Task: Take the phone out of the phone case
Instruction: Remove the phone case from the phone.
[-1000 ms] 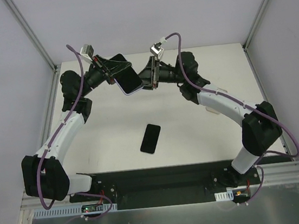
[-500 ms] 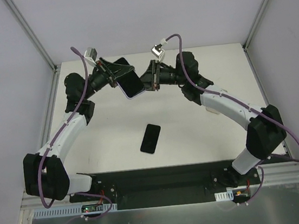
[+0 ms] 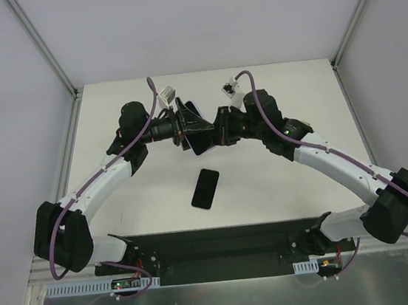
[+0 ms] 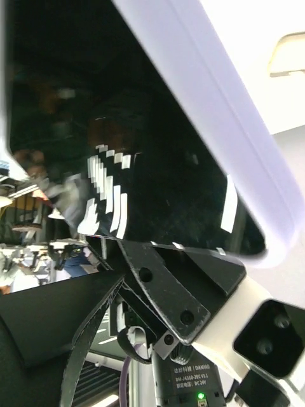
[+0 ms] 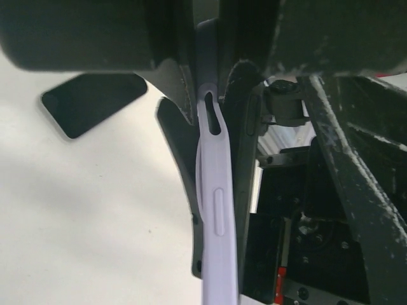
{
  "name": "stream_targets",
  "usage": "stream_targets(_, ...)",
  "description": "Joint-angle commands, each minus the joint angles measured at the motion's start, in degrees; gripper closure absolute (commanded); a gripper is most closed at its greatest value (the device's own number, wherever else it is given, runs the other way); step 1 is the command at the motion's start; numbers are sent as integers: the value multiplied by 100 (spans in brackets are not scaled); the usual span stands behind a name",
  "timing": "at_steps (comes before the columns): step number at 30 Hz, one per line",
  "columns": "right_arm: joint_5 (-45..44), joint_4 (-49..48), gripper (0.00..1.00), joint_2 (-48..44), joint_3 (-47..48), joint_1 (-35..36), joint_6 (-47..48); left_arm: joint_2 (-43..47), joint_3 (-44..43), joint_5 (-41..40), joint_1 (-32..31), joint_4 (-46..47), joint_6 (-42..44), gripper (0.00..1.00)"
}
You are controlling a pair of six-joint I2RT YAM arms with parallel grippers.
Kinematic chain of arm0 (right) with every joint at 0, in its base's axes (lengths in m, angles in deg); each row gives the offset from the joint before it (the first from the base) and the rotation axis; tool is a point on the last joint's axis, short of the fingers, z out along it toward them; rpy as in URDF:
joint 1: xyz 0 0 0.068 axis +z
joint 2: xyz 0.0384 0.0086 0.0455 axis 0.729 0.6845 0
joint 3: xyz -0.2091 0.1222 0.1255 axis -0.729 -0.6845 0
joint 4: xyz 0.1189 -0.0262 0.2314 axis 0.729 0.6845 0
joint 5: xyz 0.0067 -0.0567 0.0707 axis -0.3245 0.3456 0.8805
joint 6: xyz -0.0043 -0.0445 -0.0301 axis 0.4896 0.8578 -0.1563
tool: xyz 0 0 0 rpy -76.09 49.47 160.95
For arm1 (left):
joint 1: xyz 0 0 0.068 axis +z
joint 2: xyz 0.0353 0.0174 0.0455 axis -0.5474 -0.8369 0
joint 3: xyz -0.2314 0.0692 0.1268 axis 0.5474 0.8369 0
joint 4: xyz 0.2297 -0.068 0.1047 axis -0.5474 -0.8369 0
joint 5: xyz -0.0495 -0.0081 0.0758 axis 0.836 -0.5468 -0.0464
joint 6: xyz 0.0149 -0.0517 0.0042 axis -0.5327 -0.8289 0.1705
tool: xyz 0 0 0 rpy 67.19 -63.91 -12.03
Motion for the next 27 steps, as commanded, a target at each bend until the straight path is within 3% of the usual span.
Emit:
stream_targets(1, -2153, 1281, 99, -98, -542, -403, 646, 327, -403, 638, 133, -422, 716, 14)
stream_targets(10, -2471, 1343, 99, -222, -877, -606, 734, 354, -272, 594, 326, -724, 964, 13)
stream_targets(14, -3136, 1624, 99, -64, -806, -597, 997, 362, -193, 602, 414, -741, 964, 13)
stream_targets(20, -3692, 1703, 99, 472, -789, -597, 1358, 380, -105, 602, 529, -776, 973, 13)
stream_targets(27, -3605, 1247, 99, 1323, -929, -597, 1631, 319, -122, 602, 529, -811, 982, 13)
